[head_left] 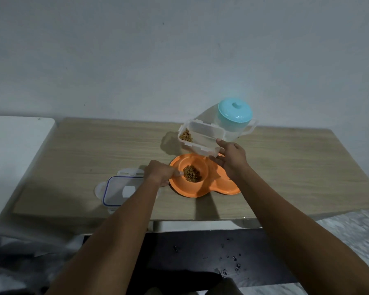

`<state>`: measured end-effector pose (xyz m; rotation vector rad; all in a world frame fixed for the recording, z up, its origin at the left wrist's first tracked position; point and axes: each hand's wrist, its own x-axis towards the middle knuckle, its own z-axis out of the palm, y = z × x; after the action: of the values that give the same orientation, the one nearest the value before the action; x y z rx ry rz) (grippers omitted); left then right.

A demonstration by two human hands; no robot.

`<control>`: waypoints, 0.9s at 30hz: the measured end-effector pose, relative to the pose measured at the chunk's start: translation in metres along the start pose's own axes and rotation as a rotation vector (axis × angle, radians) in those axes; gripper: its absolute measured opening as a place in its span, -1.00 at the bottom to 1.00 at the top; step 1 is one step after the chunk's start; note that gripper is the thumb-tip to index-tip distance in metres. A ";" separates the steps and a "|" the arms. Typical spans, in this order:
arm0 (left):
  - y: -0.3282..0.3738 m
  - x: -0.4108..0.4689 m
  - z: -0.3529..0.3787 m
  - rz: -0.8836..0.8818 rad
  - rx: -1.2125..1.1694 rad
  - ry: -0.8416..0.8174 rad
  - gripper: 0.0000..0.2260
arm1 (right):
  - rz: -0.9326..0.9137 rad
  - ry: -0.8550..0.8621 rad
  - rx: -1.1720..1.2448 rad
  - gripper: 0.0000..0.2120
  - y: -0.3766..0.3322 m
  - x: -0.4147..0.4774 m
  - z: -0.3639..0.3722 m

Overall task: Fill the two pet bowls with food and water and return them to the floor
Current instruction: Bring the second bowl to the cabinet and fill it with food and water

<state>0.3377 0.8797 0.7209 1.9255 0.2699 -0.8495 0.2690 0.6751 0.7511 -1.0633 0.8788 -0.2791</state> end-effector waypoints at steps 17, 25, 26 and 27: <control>-0.004 0.009 0.000 0.040 0.015 0.016 -0.61 | -0.074 0.096 -0.430 -0.74 0.014 0.090 0.058; 0.002 -0.003 0.007 0.001 0.000 0.054 -0.75 | -0.330 0.264 -0.405 -0.92 0.020 0.052 0.036; 0.002 -0.002 0.007 -0.003 0.002 0.060 -0.75 | -0.393 0.298 -0.394 -0.93 0.019 0.045 0.033; 0.004 -0.003 0.008 -0.002 0.005 0.063 -0.74 | -0.462 0.327 -0.393 -0.94 0.016 0.039 0.029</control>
<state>0.3334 0.8713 0.7232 1.9597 0.3082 -0.7924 0.3117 0.6785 0.7242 -1.6186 0.9943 -0.7012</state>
